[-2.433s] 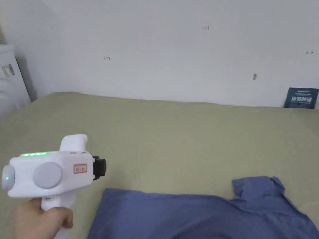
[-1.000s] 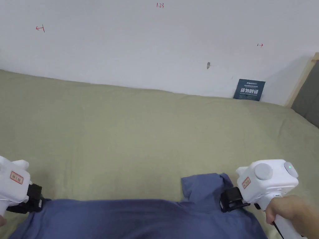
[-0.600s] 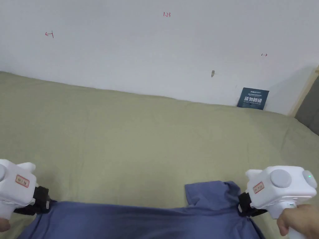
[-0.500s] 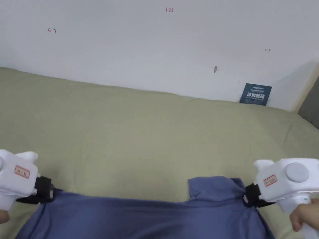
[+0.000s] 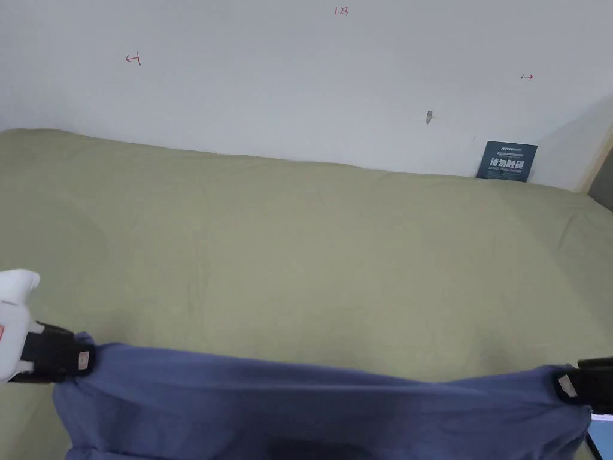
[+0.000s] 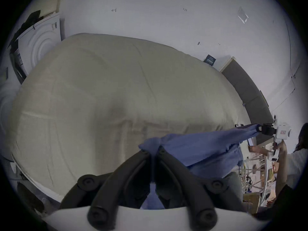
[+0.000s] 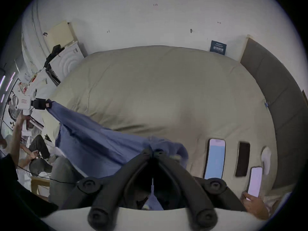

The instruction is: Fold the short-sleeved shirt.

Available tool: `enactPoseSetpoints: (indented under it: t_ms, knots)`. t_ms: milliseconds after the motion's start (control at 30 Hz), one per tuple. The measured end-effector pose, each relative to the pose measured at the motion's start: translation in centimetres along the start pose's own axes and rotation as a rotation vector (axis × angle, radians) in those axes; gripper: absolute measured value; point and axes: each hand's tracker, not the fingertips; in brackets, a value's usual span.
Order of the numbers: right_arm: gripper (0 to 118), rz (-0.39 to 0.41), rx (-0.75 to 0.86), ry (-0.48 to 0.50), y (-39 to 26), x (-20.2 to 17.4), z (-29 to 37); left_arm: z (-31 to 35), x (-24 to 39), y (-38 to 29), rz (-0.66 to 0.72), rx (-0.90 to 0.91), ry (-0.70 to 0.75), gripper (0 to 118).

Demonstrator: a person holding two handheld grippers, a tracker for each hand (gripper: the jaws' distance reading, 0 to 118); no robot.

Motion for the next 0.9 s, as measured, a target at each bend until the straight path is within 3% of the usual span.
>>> enactPoseSetpoints:
  t_ms: [267, 467, 600, 633, 667, 700, 733, 767, 800, 833, 900]
  knots:
    - [0, -0.171, -0.124, 0.011, -11.5, 1.0, -1.4, -1.2, -1.1, -11.4, 0.092, -0.115, -0.001, 4]
    - [0, -0.216, -0.139, -0.033, -16.0, 1.6, -3.3, -3.6, -2.5, -16.4, 0.197, -0.168, 0.024, 4]
    - [0, -0.166, -0.200, -0.091, -15.9, 2.1, -5.4, -4.0, -2.0, -16.2, 0.162, -0.160, 0.029, 5]
    - [0, -0.178, -0.214, -0.087, -15.8, 2.2, -5.8, -4.0, -1.8, -16.0, 0.151, -0.163, 0.038, 8]
    - [0, -0.196, -0.211, -0.085, -15.7, 2.3, -5.8, -3.7, -1.5, -15.8, 0.131, -0.172, 0.058, 19]
    - [10, -0.194, -0.210, -0.082, -15.7, 1.9, -5.4, -3.2, -1.2, -15.8, 0.122, -0.164, 0.079, 52]
    - [27, -0.176, -0.213, -0.094, -15.5, 1.6, -4.7, -2.4, -0.9, -15.9, 0.116, -0.156, 0.120, 83]
    - [51, -0.150, -0.206, -0.153, -15.1, 1.2, -3.7, -1.2, -0.5, -15.9, 0.122, -0.147, 0.113, 97]
    - [81, -0.137, -0.199, -0.182, -14.6, 0.9, -2.6, 0.3, -0.3, -15.8, 0.136, -0.092, 0.087, 97]
    - [87, -0.135, -0.147, -0.183, -14.4, 0.2, -0.7, 1.9, 0.3, -15.6, 0.137, -0.037, 0.051, 97]
    - [85, -0.170, -0.036, -0.155, -13.3, -0.7, 2.4, 4.7, 1.8, -14.6, 0.126, 0.084, 0.016, 97]
